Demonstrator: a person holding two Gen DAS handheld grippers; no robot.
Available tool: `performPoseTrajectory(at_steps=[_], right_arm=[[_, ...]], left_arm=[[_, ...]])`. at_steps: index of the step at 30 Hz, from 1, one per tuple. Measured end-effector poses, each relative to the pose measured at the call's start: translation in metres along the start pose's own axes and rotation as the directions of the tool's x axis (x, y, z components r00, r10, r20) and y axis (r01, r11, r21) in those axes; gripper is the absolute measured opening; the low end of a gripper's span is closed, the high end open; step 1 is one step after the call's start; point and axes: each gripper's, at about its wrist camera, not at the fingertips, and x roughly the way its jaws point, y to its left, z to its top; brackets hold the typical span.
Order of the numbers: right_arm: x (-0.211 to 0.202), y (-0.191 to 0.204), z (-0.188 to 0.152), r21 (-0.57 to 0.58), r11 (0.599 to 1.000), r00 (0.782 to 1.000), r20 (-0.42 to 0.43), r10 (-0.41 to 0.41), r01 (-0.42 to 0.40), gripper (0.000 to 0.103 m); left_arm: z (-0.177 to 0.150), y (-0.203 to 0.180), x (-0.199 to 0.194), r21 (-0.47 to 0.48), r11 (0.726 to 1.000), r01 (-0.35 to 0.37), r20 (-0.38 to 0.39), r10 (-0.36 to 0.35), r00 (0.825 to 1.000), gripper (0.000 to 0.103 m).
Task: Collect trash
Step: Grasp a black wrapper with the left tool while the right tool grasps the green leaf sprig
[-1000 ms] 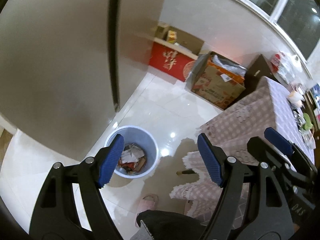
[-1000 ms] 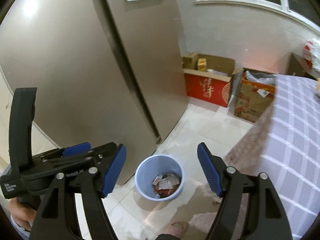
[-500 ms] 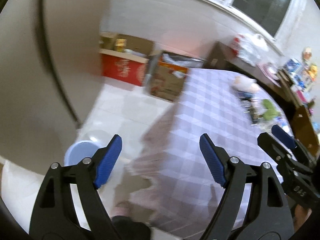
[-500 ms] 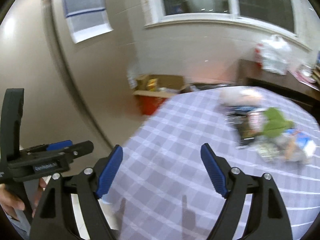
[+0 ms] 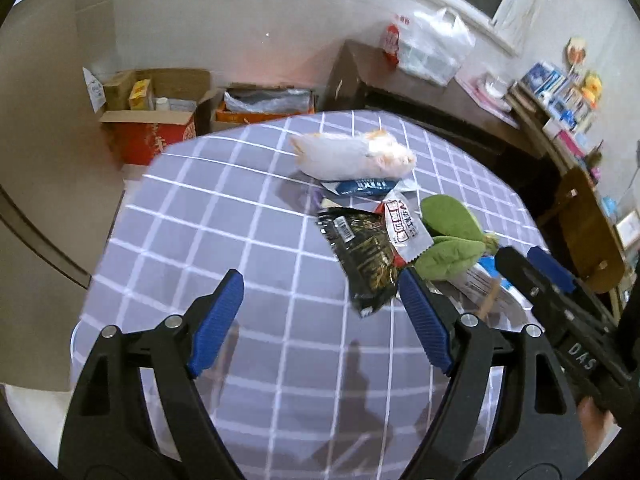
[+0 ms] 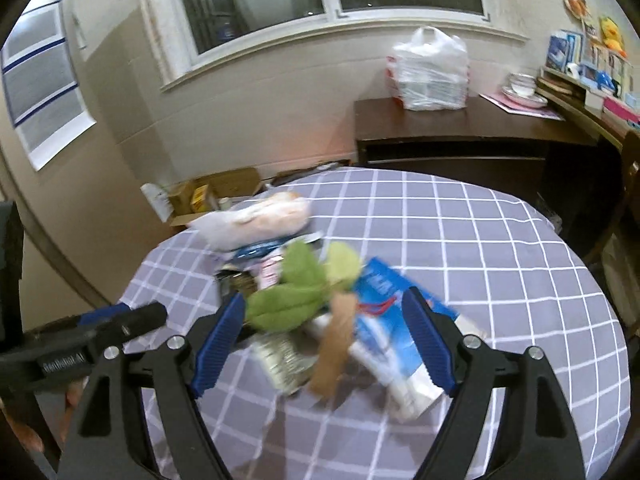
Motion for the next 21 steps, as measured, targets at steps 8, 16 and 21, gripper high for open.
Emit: performPoseTrajectory(at_steps=[8, 16, 21], right_arm=[[0.034, -0.015, 0.006, 0.028, 0.998, 0.998, -0.047, 0.051, -0.05, 0.074], [0.044, -0.014, 0.004, 0.015, 0.996, 0.994, -0.072, 0.086, -0.086, 0.041], [0.035, -0.007, 0.004, -0.016, 0.998, 0.997, -0.037, 0.064, -0.064, 0.024]], left_arm=[[0.004, -0.014, 0.048, -0.003, 1.0, -0.004, -0.039, 0.004, 0.999, 0.079], [-0.002, -0.038, 0.057, 0.138, 0.987, -0.086, 0.035, 0.082, 0.996, 0.053], [-0.001, -0.028, 0.045, 0.108, 0.994, -0.035, 0.024, 0.032, 0.999, 0.025]])
